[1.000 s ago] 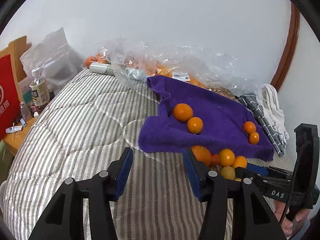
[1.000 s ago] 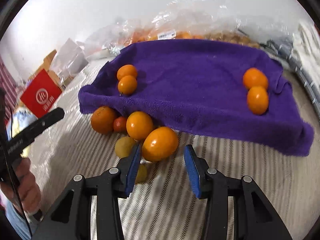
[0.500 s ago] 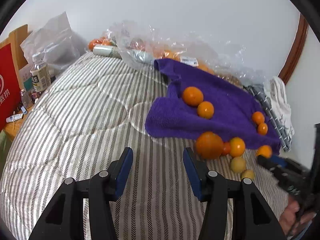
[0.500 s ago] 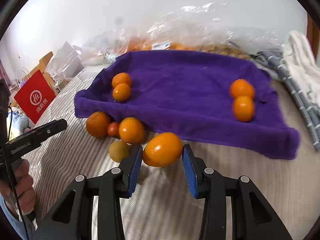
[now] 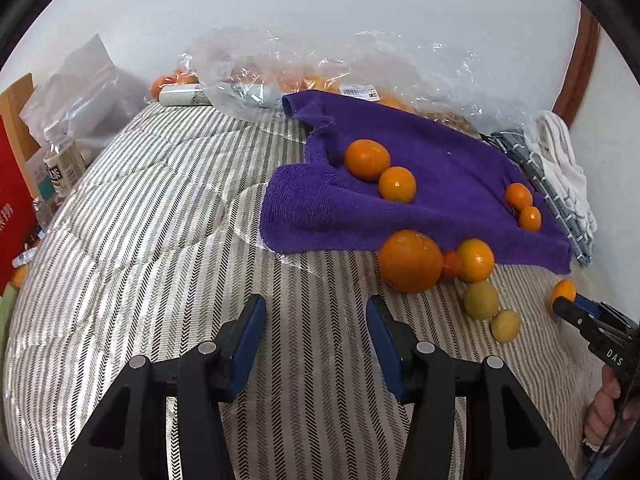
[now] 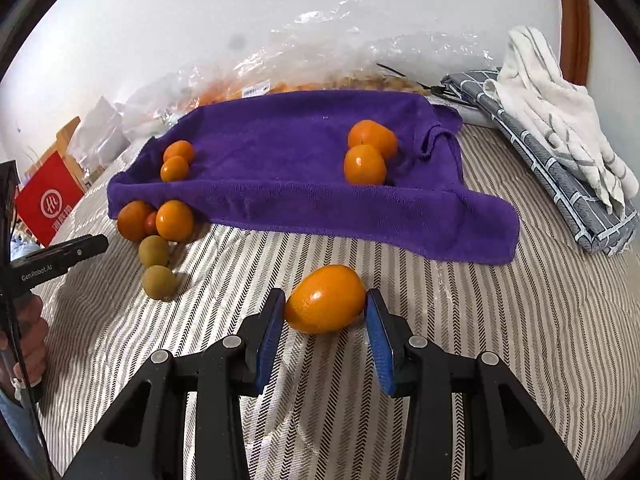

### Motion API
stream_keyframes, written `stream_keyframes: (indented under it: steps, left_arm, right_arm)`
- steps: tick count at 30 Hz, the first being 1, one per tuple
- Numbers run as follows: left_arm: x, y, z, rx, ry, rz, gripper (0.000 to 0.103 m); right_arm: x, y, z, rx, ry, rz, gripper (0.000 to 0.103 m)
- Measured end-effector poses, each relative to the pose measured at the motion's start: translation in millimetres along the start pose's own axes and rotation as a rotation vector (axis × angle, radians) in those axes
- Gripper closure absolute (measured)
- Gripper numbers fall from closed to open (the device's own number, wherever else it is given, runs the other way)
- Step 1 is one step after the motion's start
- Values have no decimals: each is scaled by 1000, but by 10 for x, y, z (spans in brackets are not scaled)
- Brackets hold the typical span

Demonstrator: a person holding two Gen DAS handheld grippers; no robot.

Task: Organize fruits
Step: 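Grasp an oval orange with the right tool while the left tool grasps a large orange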

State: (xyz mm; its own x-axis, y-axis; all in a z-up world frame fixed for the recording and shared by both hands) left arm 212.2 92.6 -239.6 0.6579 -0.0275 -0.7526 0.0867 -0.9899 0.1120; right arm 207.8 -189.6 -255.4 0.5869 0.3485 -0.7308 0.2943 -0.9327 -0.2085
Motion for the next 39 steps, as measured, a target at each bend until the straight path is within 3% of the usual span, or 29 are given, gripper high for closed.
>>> stream_keyframes:
  steps: [8,14,20,26,29,35,39]
  left_arm:
    - [-19,46,2,23,3,38,54]
    - [-134,250,-25,76,52,111,54]
    - [-166,499,-227,89,64,110,53]
    - [69,614,-278,108,13,39,53]
    - [153,606,-263,85,-11,52,53]
    - [178,585,-272,56,23,71,53]
    - [163,589,-263,58,27,84,62]
  right_arm:
    - [-93,46,-31,53,63,-32,62]
    - [-112,118,-34,97,77,-44,62]
    - [-102,42,-29,58,67,-51,62]
    - [-135,55,-12,58,76,-52,62]
    - [-131,48,-10,53,73,-57,62]
    - [-108,20,-7,42,62,-64,62]
    - [-88,-22,-3,25,52,-81,62]
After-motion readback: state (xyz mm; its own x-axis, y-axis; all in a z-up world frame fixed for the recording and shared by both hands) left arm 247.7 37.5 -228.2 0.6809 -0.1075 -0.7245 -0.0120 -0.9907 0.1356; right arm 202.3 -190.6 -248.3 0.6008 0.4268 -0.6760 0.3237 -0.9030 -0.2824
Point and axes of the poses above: each gripper's, at about its wrist camera, not at the fingertips, and x roughly the way its jaws point, y to its right, z to its underside, the point moved 7 cm from there along x, roughly the way its jaws point, and after that the axes turned 6 degrees about -z, right-handed, at the moved point
